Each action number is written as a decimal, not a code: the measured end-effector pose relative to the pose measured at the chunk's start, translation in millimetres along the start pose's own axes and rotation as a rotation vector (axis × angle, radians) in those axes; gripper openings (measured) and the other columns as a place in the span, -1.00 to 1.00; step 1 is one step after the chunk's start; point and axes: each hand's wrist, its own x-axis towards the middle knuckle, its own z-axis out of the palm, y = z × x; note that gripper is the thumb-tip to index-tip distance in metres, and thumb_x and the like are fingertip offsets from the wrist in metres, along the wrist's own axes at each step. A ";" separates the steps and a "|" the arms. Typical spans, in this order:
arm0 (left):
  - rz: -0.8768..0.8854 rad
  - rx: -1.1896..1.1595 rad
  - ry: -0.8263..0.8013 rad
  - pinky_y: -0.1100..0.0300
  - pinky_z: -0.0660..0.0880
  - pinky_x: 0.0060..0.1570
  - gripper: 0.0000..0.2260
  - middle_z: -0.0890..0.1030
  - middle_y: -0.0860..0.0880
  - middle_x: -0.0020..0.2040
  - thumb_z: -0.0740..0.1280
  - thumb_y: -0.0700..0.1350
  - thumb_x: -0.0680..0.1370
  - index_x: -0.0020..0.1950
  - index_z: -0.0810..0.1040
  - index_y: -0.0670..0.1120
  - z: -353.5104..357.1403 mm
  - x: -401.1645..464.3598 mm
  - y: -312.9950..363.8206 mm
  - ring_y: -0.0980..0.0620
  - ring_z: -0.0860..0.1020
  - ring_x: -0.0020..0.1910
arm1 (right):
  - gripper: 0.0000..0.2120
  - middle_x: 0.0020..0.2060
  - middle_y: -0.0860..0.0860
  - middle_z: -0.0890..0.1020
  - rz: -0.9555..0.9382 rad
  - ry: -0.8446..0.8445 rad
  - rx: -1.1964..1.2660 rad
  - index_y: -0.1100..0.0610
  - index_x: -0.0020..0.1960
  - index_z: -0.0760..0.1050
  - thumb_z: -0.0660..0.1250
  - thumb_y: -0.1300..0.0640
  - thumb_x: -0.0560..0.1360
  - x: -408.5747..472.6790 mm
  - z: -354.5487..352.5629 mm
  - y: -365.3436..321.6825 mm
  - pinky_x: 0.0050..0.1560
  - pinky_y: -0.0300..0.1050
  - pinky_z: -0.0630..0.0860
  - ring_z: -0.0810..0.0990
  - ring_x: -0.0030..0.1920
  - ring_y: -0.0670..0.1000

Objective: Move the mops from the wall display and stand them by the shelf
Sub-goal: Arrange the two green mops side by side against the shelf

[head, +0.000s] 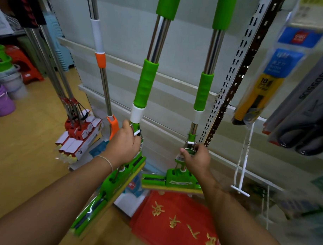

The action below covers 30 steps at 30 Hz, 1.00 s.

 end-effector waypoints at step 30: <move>0.060 -0.067 -0.074 0.19 0.25 -0.43 -0.85 0.36 -0.05 -0.27 0.20 -0.18 0.53 0.02 0.24 -0.14 21.1 -4.7 0.3 -0.05 0.42 -0.34 | -0.41 0.22 0.17 0.58 0.153 -0.023 0.127 0.14 0.50 0.26 0.35 0.15 0.52 44.5 19.6 -13.6 0.11 0.09 0.60 0.63 0.05 0.18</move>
